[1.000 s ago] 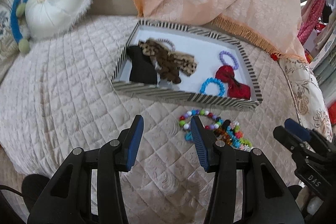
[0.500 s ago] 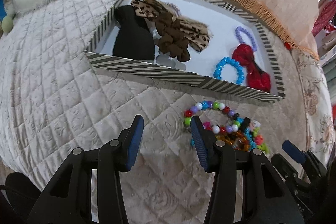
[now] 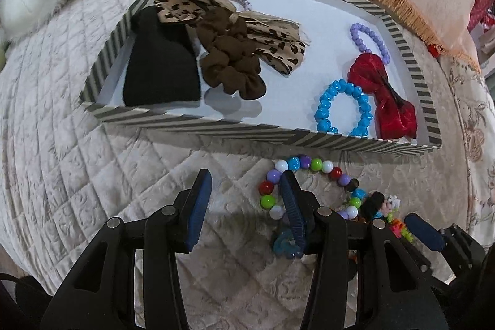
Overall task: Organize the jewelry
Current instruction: 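Move both tools back over the remaining bracelet pile, then grasp the multicolour bead bracelet with the left tool while the right tool grasps the green bead bracelet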
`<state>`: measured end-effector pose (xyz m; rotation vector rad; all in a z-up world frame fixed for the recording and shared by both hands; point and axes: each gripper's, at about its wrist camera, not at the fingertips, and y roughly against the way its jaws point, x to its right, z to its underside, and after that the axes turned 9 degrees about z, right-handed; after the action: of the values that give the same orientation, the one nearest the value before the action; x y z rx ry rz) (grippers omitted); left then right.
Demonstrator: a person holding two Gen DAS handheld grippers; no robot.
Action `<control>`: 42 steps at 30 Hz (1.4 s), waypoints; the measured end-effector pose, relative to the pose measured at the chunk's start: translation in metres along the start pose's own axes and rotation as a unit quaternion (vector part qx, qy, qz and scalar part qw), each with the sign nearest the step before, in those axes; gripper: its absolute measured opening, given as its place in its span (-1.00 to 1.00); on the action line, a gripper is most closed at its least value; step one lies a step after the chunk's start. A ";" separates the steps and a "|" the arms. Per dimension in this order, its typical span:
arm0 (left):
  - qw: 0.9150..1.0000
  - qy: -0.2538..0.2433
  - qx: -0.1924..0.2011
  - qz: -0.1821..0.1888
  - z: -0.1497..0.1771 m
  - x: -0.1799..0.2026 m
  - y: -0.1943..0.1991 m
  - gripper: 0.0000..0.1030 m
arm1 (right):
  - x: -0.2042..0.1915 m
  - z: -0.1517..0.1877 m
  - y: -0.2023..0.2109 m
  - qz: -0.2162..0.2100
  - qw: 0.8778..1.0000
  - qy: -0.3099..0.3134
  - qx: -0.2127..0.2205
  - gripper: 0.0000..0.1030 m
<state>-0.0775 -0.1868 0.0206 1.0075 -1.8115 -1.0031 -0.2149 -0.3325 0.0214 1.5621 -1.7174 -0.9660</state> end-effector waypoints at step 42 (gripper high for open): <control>0.993 -0.033 0.097 0.065 0.004 0.006 0.127 -0.84 | -0.001 -0.027 0.123 -0.027 0.993 -0.013 0.114 -0.63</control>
<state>-0.1154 -0.1445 0.1348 0.9666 -2.0331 -0.8018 -0.2589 -0.3298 0.1398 1.7550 -1.8651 -0.8420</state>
